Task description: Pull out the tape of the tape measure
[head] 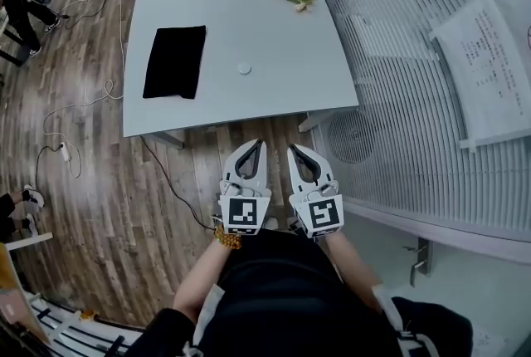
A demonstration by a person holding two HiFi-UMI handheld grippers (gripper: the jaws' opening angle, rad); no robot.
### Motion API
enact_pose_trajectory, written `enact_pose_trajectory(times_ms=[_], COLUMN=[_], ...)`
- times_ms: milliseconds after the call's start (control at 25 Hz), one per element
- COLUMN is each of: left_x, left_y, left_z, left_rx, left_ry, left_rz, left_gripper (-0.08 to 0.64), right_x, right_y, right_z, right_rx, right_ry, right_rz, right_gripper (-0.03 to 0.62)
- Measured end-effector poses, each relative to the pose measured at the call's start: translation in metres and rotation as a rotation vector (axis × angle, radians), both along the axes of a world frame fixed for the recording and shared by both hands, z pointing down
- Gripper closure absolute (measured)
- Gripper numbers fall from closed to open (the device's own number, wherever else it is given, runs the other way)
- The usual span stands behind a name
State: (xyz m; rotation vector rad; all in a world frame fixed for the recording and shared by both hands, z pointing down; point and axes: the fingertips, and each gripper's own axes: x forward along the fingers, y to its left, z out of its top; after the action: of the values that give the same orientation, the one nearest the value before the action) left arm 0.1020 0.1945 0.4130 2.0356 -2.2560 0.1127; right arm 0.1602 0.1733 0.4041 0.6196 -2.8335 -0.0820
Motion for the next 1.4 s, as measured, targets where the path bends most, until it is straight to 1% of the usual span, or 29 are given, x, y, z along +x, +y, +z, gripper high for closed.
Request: enact_pose_trajectory(times_ms=[200,320,480,680,880,960,1040,1120,1240,1400], left_x=[-0.039,-0.054,-0.064,-0.065,-0.086,-0.093,-0.1,-0.105,-0.105,-0.111], left_y=[-0.02,-0.033,-0.054,-0.076,-0.096,-0.103,-0.114,-0.126,-0.138,-0.149], left_z=[-0.013,-0.019,-0.014,-0.001,0.008,0.007,0.003,-0.002,0.0,0.008], left_rx=[0.019,0.032,0.024,-0.015,-0.068,-0.088,-0.095,-0.097,-0.115,-0.146], left_ry=[-0.004,-0.01,-0.011,-0.012,-0.031,-0.041,-0.052,-0.071,-0.095,-0.107], left_rz=[0.013,0.026,0.037,0.03,-0.04,-0.075,-0.11,-0.137,-0.167,-0.205], left_gripper=[0.554,0.554,0.554,0.554,0.554,0.554,0.554,0.554,0.554,0.554], right_x=[-0.036,-0.047,-0.058,-0.068,-0.091,-0.098,-0.104,-0.11,-0.114,-0.118], right_y=[-0.015,-0.024,-0.04,-0.061,-0.092,-0.103,-0.118,-0.135,-0.154,-0.174], right_z=[-0.014,-0.017,-0.017,-0.008,-0.001,0.0,0.0,-0.001,-0.001,0.004], right_rx=[0.027,0.038,0.023,-0.013,-0.047,-0.076,-0.096,-0.095,-0.112,-0.156], right_ry=[0.017,0.024,0.008,0.015,0.001,-0.009,-0.02,-0.021,-0.022,-0.037], right_rz=[0.02,0.028,0.056,0.026,-0.036,-0.07,-0.098,-0.125,-0.141,-0.158], right_gripper=[0.591,0.591,0.591,0.591,0.591,0.591,0.591,0.591,0.591,0.591])
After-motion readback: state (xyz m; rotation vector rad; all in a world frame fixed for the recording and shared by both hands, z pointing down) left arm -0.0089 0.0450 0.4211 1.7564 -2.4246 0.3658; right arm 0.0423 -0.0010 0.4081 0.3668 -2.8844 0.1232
